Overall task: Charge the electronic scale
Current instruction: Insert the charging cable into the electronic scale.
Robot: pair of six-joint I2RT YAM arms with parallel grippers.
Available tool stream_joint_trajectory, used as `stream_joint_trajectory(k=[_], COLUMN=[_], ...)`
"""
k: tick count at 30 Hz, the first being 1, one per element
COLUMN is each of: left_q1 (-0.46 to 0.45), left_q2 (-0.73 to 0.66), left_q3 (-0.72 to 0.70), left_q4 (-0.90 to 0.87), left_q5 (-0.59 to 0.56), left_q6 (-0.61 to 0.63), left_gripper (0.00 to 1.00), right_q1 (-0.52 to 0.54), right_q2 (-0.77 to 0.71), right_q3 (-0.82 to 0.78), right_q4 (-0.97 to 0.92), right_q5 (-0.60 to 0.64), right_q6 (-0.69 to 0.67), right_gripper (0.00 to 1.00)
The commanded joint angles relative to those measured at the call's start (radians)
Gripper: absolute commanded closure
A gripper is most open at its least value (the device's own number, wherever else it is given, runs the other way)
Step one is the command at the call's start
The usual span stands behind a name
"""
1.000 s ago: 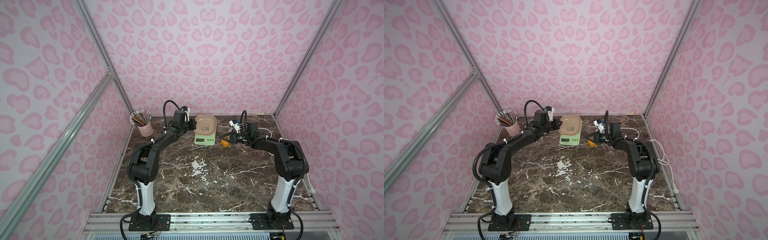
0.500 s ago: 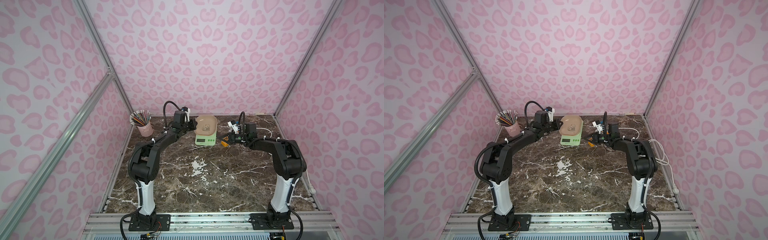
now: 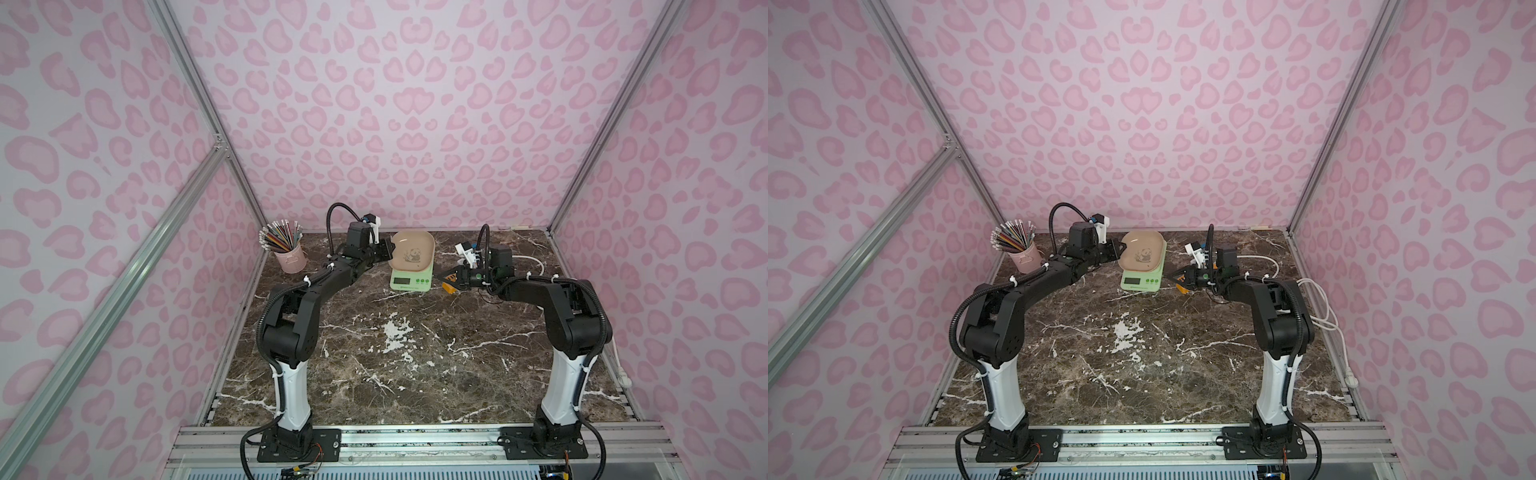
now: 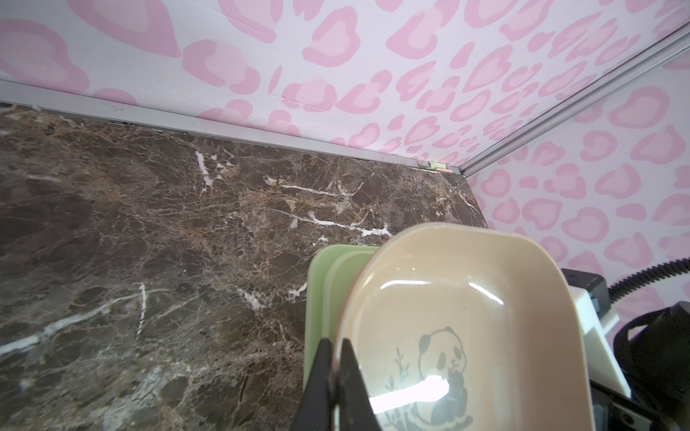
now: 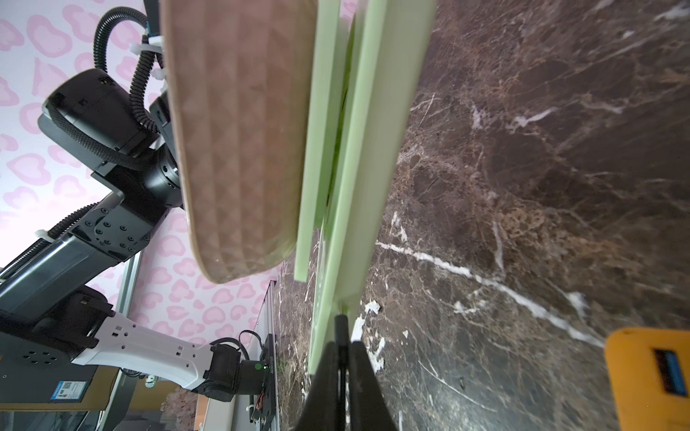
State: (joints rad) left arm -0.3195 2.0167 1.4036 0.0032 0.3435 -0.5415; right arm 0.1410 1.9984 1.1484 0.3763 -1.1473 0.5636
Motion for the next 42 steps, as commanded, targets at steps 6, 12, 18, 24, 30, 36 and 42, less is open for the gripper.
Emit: stream_joint_trajectory(k=[6,12,18,24,30,36,42], left_q1=[0.0,-0.001,-0.001,0.0,0.0,0.001,0.003], left_q2=[-0.006,-0.01,-0.015,-0.017,-0.021,-0.027,-0.033], left_q3=[0.001,-0.002,-0.003,-0.005,-0.017,-0.024,-0.035], left_q4=[0.109,0.112,0.118,0.124,0.135,0.146,0.169], left_q5=[0.054,0.063,0.066,0.069,0.074,0.075,0.092], left_q6=[-0.026,-0.027,-0.03,-0.031,-0.037,-0.035,-0.035], left_gripper=[0.95,0.95,0.96,0.95,0.95,0.95,0.95], right_q1=[0.005,0.006,0.009,0.008,0.009,0.009,0.009], right_q2=[-0.001,-0.002,0.001,0.002,-0.001,-0.006,-0.013], right_q3=[-0.002,0.0,0.014,0.014,0.014,0.011,-0.003], right_q4=[0.047,0.032,-0.02,-0.031,-0.034,-0.046,-0.007], right_q5=[-0.009,-0.005,0.001,0.008,0.008,0.009,0.012], right_q6=[0.015,0.003,-0.035,-0.044,-0.046,-0.051,-0.018], right_gripper=[1.0,1.0,1.0,1.0,1.0,1.0,1.0])
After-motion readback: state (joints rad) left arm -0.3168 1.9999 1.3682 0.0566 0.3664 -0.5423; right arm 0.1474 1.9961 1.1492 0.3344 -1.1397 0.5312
